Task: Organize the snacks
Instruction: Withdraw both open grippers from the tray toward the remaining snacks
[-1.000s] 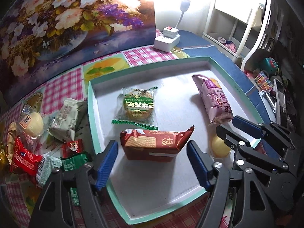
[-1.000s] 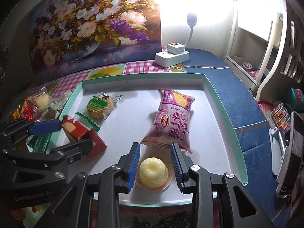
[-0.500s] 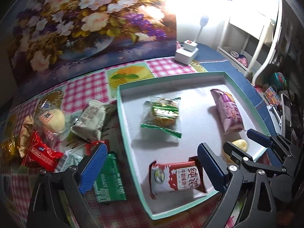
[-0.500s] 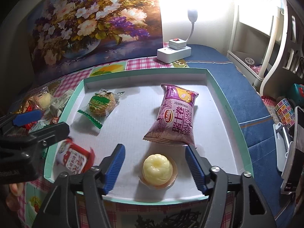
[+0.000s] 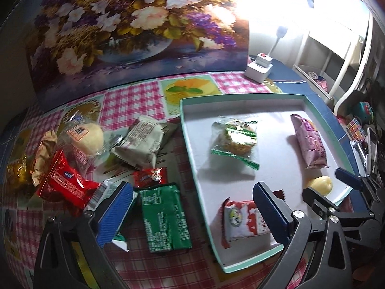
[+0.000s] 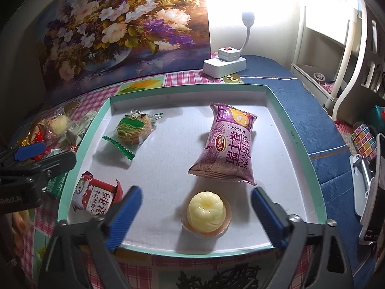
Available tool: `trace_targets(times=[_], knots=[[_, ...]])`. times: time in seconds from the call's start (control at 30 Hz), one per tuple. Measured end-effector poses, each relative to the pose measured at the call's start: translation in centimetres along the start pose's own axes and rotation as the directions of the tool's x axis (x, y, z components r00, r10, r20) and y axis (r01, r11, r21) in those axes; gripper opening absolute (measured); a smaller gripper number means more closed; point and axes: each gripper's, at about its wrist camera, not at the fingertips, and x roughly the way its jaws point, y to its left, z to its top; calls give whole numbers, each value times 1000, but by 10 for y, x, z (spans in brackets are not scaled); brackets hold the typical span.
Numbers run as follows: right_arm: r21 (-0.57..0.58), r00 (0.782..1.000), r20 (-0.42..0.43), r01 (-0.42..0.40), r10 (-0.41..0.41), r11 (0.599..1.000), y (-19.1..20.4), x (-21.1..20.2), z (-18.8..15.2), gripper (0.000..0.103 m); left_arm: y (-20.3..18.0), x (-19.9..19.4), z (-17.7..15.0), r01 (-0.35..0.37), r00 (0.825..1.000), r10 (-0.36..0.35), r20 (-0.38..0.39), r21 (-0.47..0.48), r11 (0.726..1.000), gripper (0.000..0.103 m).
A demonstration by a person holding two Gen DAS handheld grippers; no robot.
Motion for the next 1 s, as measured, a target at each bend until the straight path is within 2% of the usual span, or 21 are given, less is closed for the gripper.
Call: trace_targets(times=[0.57,1.0], knots=[[-60,998,-10,-64,64,996,27,-5,-1,103,71,-11,-15,-76,997,78,6,-143,987,100],[-190,992,8,-125,129,974,92,-18,13,103,135,-31,-35,-157,985,169,27,-252,955,100]])
